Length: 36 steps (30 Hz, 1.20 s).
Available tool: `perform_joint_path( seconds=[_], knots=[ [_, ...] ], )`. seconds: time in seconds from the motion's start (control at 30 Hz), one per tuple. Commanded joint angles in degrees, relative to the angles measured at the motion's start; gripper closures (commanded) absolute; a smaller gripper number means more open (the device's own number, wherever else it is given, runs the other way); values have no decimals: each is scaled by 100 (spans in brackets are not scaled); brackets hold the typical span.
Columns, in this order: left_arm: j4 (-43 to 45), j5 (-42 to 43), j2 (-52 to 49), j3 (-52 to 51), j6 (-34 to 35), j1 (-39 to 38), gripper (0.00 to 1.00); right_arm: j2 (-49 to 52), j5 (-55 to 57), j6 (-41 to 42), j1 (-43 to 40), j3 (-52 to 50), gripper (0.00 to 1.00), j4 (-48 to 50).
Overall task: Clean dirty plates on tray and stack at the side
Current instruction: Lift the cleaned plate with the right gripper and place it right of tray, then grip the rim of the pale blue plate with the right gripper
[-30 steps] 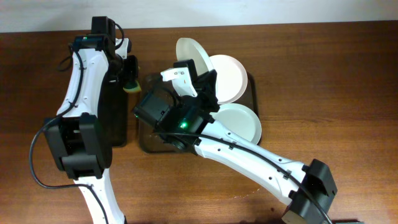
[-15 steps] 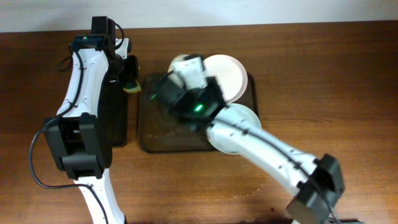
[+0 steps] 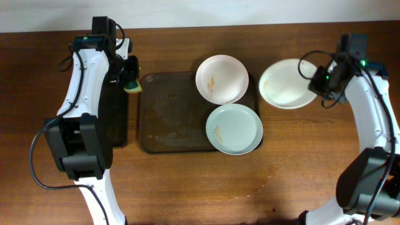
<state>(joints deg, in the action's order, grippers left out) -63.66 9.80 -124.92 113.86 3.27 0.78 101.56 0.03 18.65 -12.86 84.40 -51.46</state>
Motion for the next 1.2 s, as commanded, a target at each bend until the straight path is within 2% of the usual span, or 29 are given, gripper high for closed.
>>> perform_joint_path(
  seconds=[0.0,0.13,0.3,0.33,0.37,0.4,0.5,0.63,0.7,0.83,0.87,0.97,1.17],
  knots=[
    [17,24,96,61,-9,2,99,-68,-92,-42,-389,-841,96,752],
    [17,24,96,61,-11,2,99,-55,-90,-44,-516,-1478,96,1469],
    [20,24,96,61,-9,2,99,-31,-26,-44,-516,-1668,95,1574],
    [22,24,96,61,-9,2,99,-28,-28,-44,-516,-1665,92,1574],
    [28,24,96,61,-9,2,99,-28,-31,-44,-516,-1665,77,1572],
    [52,24,96,61,-9,2,99,-31,-103,-46,-516,-1650,70,1510],
    [68,24,96,61,-9,-35,99,-94,-726,-63,-509,-1329,68,946],
    [144,22,96,61,-13,-348,99,-992,-1427,-192,-501,-1008,60,247],
    [136,20,96,61,-11,-470,99,-1456,-1464,-192,-264,-1008,57,-186],
    [120,24,96,61,-9,-557,99,-1384,-1464,-190,592,-1165,57,-575],
    [122,20,96,61,-9,-621,99,-1322,-1464,-192,925,-1307,52,-577],
    [146,-116,94,61,-9,-702,99,-992,-1445,-98,1467,-1628,52,-463],
    [144,-131,85,61,-9,-702,99,146,-1397,90,1915,-1777,53,-199]
  ],
)
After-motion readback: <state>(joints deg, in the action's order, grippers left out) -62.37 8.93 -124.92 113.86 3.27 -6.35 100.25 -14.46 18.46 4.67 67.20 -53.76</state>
